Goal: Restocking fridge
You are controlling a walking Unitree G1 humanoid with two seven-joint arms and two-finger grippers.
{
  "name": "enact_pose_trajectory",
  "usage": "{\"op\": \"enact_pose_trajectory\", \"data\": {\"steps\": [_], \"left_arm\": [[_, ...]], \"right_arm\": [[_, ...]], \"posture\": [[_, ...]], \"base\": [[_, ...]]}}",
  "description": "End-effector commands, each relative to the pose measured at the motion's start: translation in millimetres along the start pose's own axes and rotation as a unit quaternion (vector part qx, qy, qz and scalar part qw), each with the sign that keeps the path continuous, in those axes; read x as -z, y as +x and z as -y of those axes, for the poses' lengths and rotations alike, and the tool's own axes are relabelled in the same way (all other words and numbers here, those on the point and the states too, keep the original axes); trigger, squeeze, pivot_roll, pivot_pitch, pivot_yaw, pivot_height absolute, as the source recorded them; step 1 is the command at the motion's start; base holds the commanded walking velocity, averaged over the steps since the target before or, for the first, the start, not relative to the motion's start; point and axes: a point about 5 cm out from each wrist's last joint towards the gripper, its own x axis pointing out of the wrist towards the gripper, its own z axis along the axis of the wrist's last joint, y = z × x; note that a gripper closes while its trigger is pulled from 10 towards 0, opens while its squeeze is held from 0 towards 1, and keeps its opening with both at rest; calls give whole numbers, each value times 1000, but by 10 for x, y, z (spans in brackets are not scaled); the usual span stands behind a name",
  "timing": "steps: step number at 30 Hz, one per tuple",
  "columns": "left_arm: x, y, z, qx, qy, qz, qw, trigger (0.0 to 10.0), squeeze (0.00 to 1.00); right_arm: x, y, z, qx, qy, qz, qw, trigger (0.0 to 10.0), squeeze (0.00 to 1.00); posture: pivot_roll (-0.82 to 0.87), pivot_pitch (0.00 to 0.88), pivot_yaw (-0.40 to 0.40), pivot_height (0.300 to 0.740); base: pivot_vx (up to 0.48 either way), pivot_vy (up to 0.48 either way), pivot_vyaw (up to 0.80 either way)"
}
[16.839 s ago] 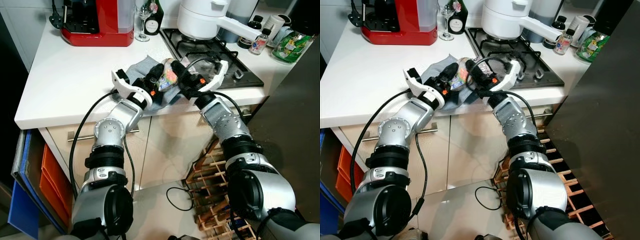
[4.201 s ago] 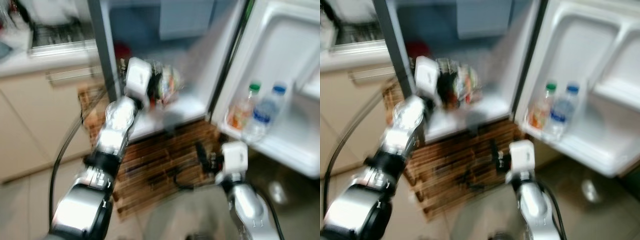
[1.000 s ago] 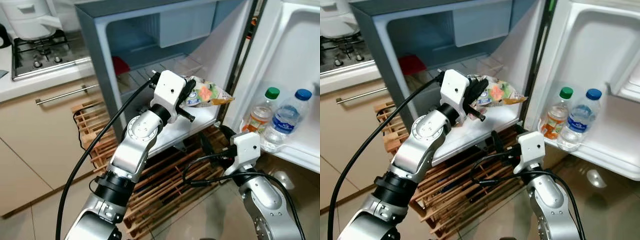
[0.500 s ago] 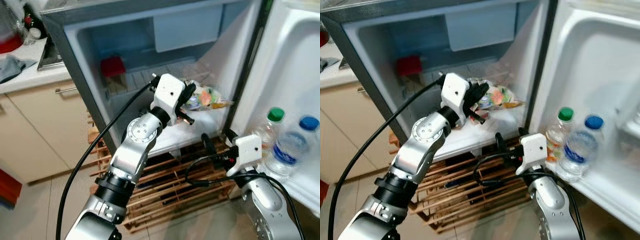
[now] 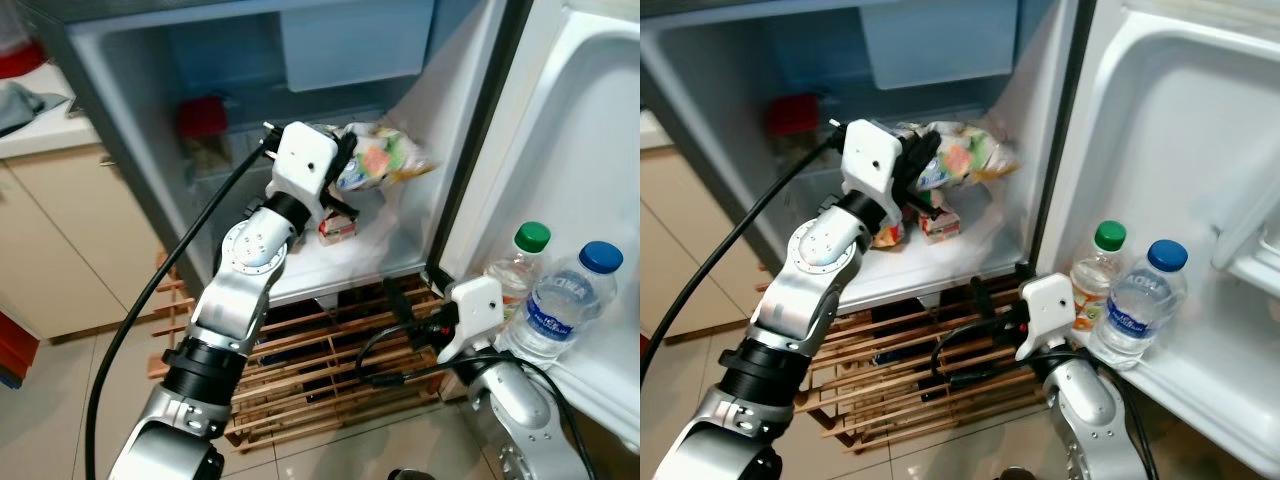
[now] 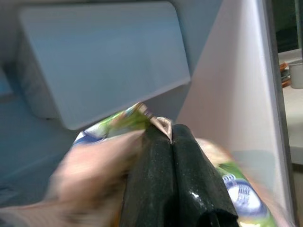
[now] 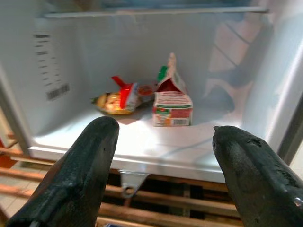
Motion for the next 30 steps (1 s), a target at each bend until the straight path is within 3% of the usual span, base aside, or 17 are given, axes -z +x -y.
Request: {"op": "enact_pose_trajectory", "data": {"steps": [1, 7, 15, 22, 25, 26, 27, 29, 30], "left_arm": [[-167, 69, -9, 5, 17, 35, 999, 10000, 0], [-85, 115, -166, -14, 90, 35, 995, 10000, 0], [150, 201, -437, -52, 152, -4, 987, 10000, 0], [162, 202, -574, -61, 174, -11, 983, 10000, 0], [117, 229, -760, -74, 207, -7, 975, 10000, 0], [136, 247, -849, -85, 200, -13, 976, 10000, 0], [136, 247, -849, -85, 200, -13, 976, 10000, 0], [180, 213, -871, -90, 147, -20, 985, 10000, 0], [180, 213, -871, -90, 147, -20, 985, 10000, 0]], "right_arm": [[-37, -14, 3, -2, -1, 3, 1000, 10000, 78], [-50, -35, -29, -7, 4, 2, 1000, 10000, 78], [-62, -160, -117, -25, 10, -11, 1000, 10000, 78], [-71, -282, -149, -23, 13, -19, 999, 10000, 78], [-80, -391, -220, -27, 19, -29, 999, 10000, 82], [-91, -386, -242, -27, 22, -30, 999, 10000, 82], [-91, -386, -242, -27, 22, -30, 999, 10000, 82], [-114, -370, -235, -21, 23, -27, 999, 10000, 82], [-114, -370, -235, -21, 23, -27, 999, 10000, 82]], "posture": [[-205, 0, 75, 740], [-206, 0, 69, 740], [-241, 0, 62, 740], [-263, 28, 56, 740], [-271, 54, 56, 740], [-278, 54, 63, 740], [-278, 54, 63, 740], [-288, 51, 74, 740], [-288, 51, 74, 740]], "base": [[0, 0, 0], [0, 0, 0], [0, 0, 0], [0, 0, 0], [0, 0, 0], [0, 0, 0], [0, 0, 0], [0, 0, 0], [0, 0, 0]]}}
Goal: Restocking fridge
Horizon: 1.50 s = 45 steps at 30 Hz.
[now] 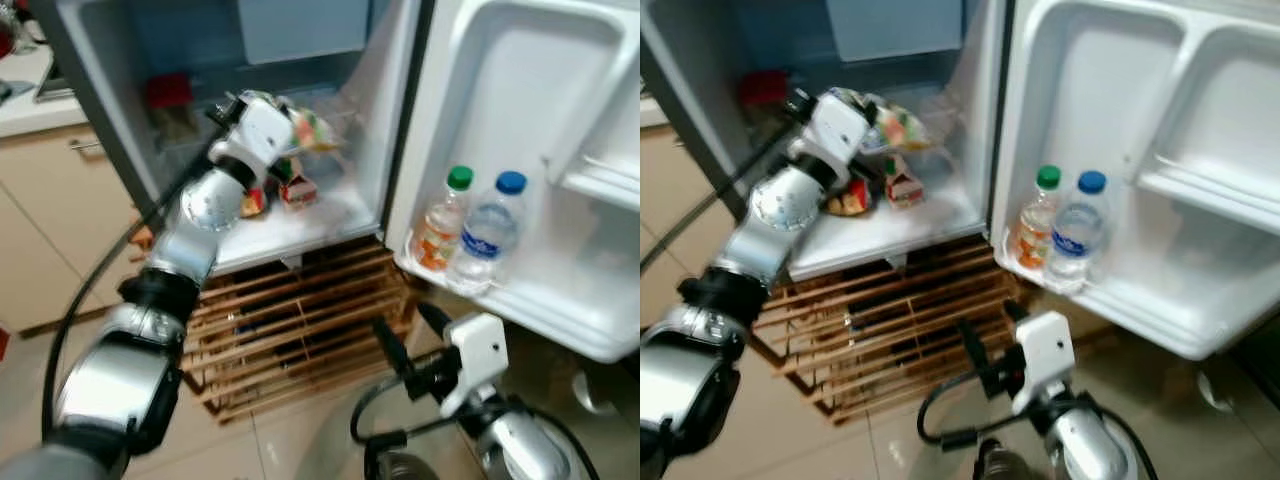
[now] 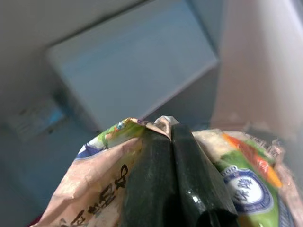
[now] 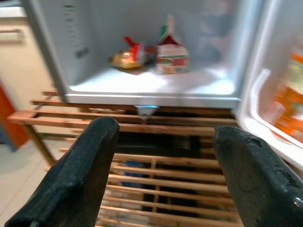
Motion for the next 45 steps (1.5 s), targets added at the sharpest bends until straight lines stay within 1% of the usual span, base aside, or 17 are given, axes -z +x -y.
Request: {"op": "enact_pose_trajectory", "data": {"steps": [1, 2, 3, 7, 8, 10, 11, 13, 15, 16, 17, 19, 21, 24, 30, 36, 45], "left_arm": [[39, -71, 3, 6, -46, -5, 999, 10000, 0], [42, -166, 50, 21, -76, -5, 997, 10000, 0], [42, -166, 50, 21, -76, -5, 997, 10000, 0], [-118, -652, 272, 81, -148, -5, 986, 10000, 0], [-118, -652, 272, 81, -148, -5, 986, 10000, 0], [-169, -855, 326, 84, -182, -22, 979, 10000, 0], [-169, -855, 326, 84, -182, -22, 979, 10000, 0], [-176, -984, 352, 75, -214, -43, 973, 10000, 0], [-74, -1333, 389, 29, -265, -89, 960, 10000, 0], [17, -1617, 451, 5, -282, -127, 951, 10000, 0], [17, -1617, 451, 5, -282, -127, 951, 10000, 0], [88, -1821, 509, 0, -237, -141, 961, 10000, 0], [144, -1925, 534, -1, -204, -151, 967, 10000, 0], [173, -1923, 519, -3, -181, -163, 970, 10000, 0], [102, -1643, 478, -26, -180, -136, 974, 10000, 0], [53, -1387, 445, -9, -168, -106, 980, 10000, 0], [-48, -1214, 386, -6, -159, -76, 984, 10000, 0]], "right_arm": [[-70, 0, 31, 13, 5, 13, 1000, 10000, 78], [-95, 3, 54, 24, 9, 19, 1000, 10000, 78], [-95, 3, 54, 24, 9, 19, 1000, 10000, 78], [-98, 54, 121, 43, 20, 28, 998, 10000, 90], [-98, 54, 121, 43, 20, 28, 998, 10000, 90], [-103, 117, 120, 38, 23, 32, 998, 10000, 90], [-103, 117, 120, 38, 23, 32, 998, 10000, 90], [-118, 172, 119, 34, 24, 38, 998, 10000, 90], [-150, 217, 149, 44, 27, 47, 998, 10000, 90], [-142, 211, 205, 68, 40, 48, 996, 10000, 90], [-142, 211, 205, 68, 40, 48, 996, 10000, 90], [-84, 172, 254, 87, 47, 40, 994, 10000, 86], [-30, 157, 292, 96, 41, 33, 994, 10000, 82], [6, 189, 333, 98, 33, 28, 994, 10000, 78], [-10, 303, 425, 99, 20, 37, 994, 10000, 82], [8, 407, 454, 95, 13, 45, 994, 10000, 78], [34, 451, 425, 85, 12, 48, 995, 10000, 78]], "posture": [[-287, 51, 78, 740], [-285, 50, 80, 740], [-285, 50, 80, 740], [-208, 12, 74, 740], [-208, 12, 74, 740], [-174, 0, 67, 740], [-174, 0, 67, 740], [-162, 0, 64, 740], [-148, 0, 55, 740], [-137, 0, 45, 740], [-137, 0, 45, 740], [-127, 0, 35, 740], [-126, 0, 24, 740], [-125, 0, 17, 740], [-136, 0, 12, 740], [-137, 0, 24, 740], [-139, 0, 29, 740]], "base": [[0, 0, 0], [0, 0, 0], [0, 0, 0], [0, 0, 0], [0, 0, 0], [0, 0, 0], [0, 0, 0], [0, 0, 0], [0, 0, 0], [0, 0, 0], [0, 0, 0], [0, 0, 0], [0, 0, 0], [0, 0, 0], [0, 0, 0], [352, 0, 0], [480, 0, 0]]}}
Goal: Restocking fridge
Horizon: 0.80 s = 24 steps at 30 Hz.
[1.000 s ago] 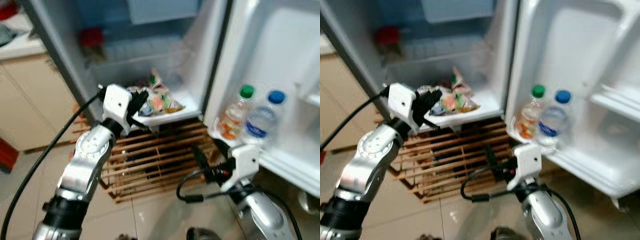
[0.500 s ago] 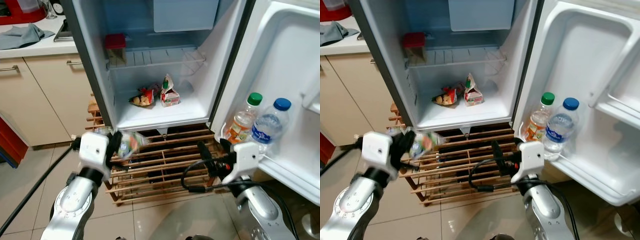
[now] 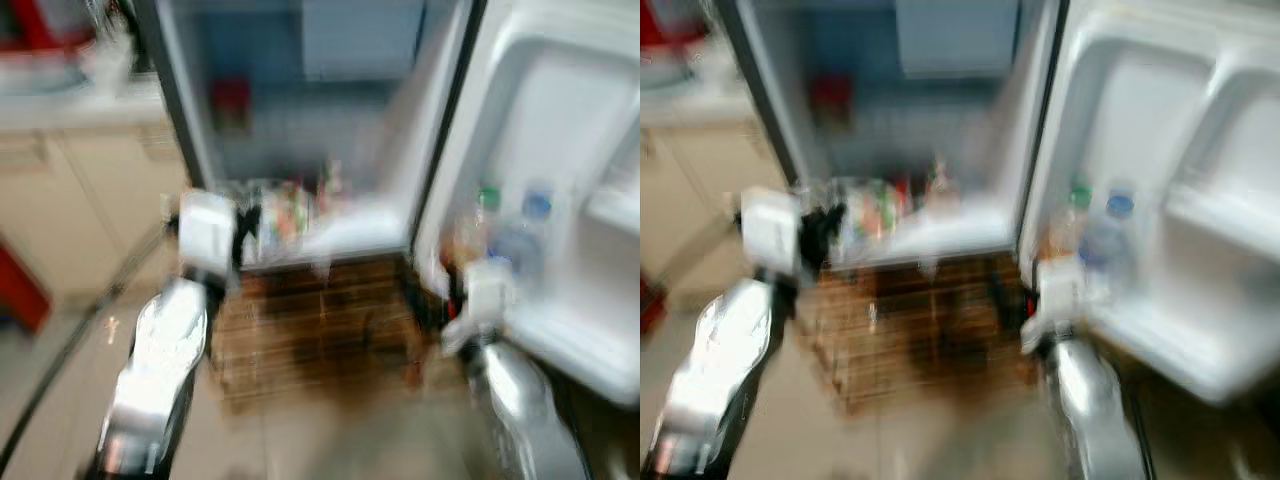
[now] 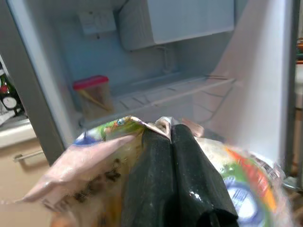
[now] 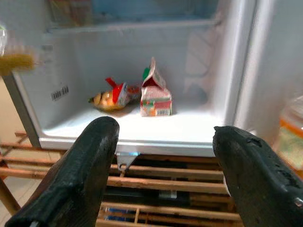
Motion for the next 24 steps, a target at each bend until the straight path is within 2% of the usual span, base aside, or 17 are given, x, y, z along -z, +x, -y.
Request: {"op": "enact_pose_trajectory", "data": {"steps": [1, 13, 14, 16, 18, 20, 21, 24], "left_arm": [[-94, 56, -30, 3, 14, 21, 1000, 10000, 0], [-330, 269, -25, 37, 37, 58, 997, 10000, 0], [-360, 290, -24, 39, 25, 60, 997, 10000, 0], [-419, 319, -66, 29, -26, 66, 997, 10000, 0], [-506, 339, -124, 22, -40, 82, 996, 10000, 0], [-594, 358, -161, 22, -28, 99, 994, 10000, 0], [-683, 384, -183, 28, -6, 114, 993, 10000, 0], [-710, 435, -184, 39, 13, 118, 992, 10000, 0]], "right_arm": [[-25, 51, -48, -13, -3, 9, 1000, 10000, 78], [12, 68, -95, -27, -4, 10, 1000, 10000, 82], [15, 66, -103, -29, -4, 10, 1000, 10000, 78], [18, 65, -119, -32, -4, 10, 999, 10000, 78], [15, 63, -138, -37, -3, 9, 999, 10000, 82], [12, 64, -151, -41, -2, 9, 999, 10000, 82], [12, 67, -163, -46, -2, 8, 999, 10000, 78], [10, 71, -177, -51, -1, 7, 999, 10000, 82]], "posture": [[-139, 0, 29, 740], [-141, 0, 31, 740], [-141, 0, 32, 740], [-143, 0, 33, 740], [-144, 0, 33, 740], [-142, 0, 31, 740], [-142, 0, 32, 740], [-137, 0, 29, 740]], "base": [[480, 0, 0], [480, 0, 0], [480, 0, 0], [480, 0, 0], [480, 0, 0], [191, 0, 0], [0, 0, 0], [0, 0, 0]]}}
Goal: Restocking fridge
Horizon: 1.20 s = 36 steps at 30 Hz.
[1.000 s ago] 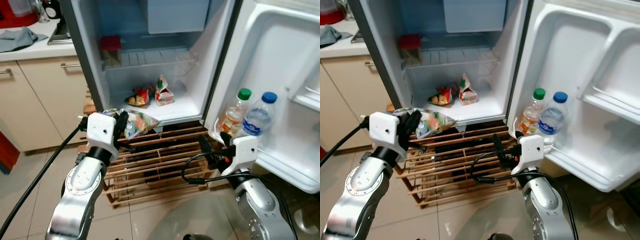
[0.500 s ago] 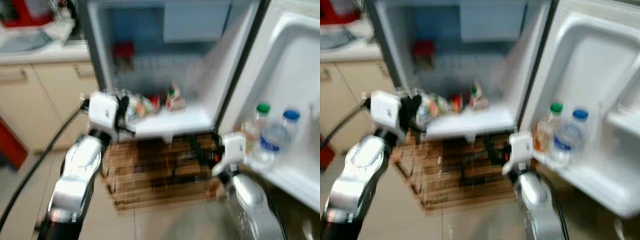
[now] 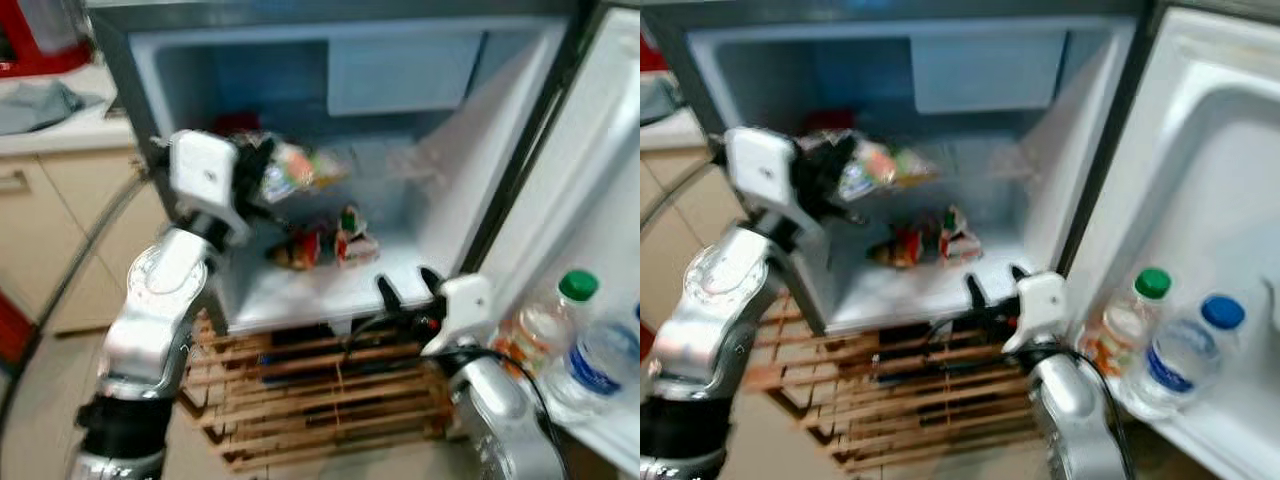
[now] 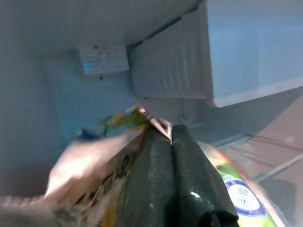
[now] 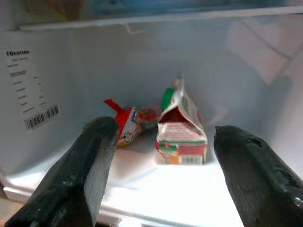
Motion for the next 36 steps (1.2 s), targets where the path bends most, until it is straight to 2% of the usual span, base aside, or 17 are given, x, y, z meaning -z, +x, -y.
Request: {"op": "enact_pose_trajectory", "data": {"steps": [1, 5, 12, 14, 16, 20, 21, 22, 27, 33, 36], "left_arm": [[-162, 135, -49, 10, 26, 32, 999, 10000, 0], [-53, 233, 12, 36, 35, 28, 998, 10000, 0], [-81, 325, 167, 69, 26, 36, 997, 10000, 0], [-53, 370, 273, 94, 41, 41, 994, 10000, 0], [-46, 391, 305, 101, 47, 43, 993, 10000, 0], [-46, 523, 410, 118, 74, 47, 989, 10000, 0], [-46, 523, 410, 118, 74, 47, 989, 10000, 0], [-24, 582, 392, 110, 88, 39, 989, 10000, 0], [25, 660, 309, 100, 139, 30, 985, 10000, 0], [110, 736, 134, 103, 214, 10, 971, 10000, 0], [160, 741, 79, 105, 233, 3, 967, 10000, 0]], "right_arm": [[-1, -25, 31, 3, -5, -5, 1000, 10000, 82], [-15, -10, 0, -7, -4, -4, 1000, 10000, 82], [-32, -32, -26, -7, -6, -5, 1000, 10000, 82], [-37, -41, -36, -6, -5, -6, 1000, 10000, 86], [-39, -42, -39, -7, -5, -6, 1000, 10000, 82], [-40, -39, -55, -10, -5, -9, 1000, 10000, 82], [-40, -39, -55, -10, -5, -9, 1000, 10000, 82], [-37, -45, -67, -11, -5, -10, 1000, 10000, 82], [-13, -85, -91, -8, -1, -14, 1000, 10000, 82], [34, -146, -104, -7, 2, -22, 1000, 10000, 78], [40, -167, -121, -9, 2, -24, 1000, 10000, 78]], "posture": [[-137, 0, 29, 740], [-146, 0, 32, 740], [-166, 0, 42, 740], [-168, 0, 40, 740], [-170, 0, 41, 740], [-176, 0, 46, 740], [-176, 0, 46, 740], [-181, 0, 51, 740], [-186, 0, 60, 740], [-185, 0, 69, 740], [-183, 0, 69, 740]], "base": [[0, 0, 0], [0, 0, 0], [0, 0, 0], [0, 0, 0], [0, 0, 0], [0, 0, 0], [0, 0, 0], [0, 0, 0], [0, 0, 0], [0, 0, 0], [0, 0, 0]]}}
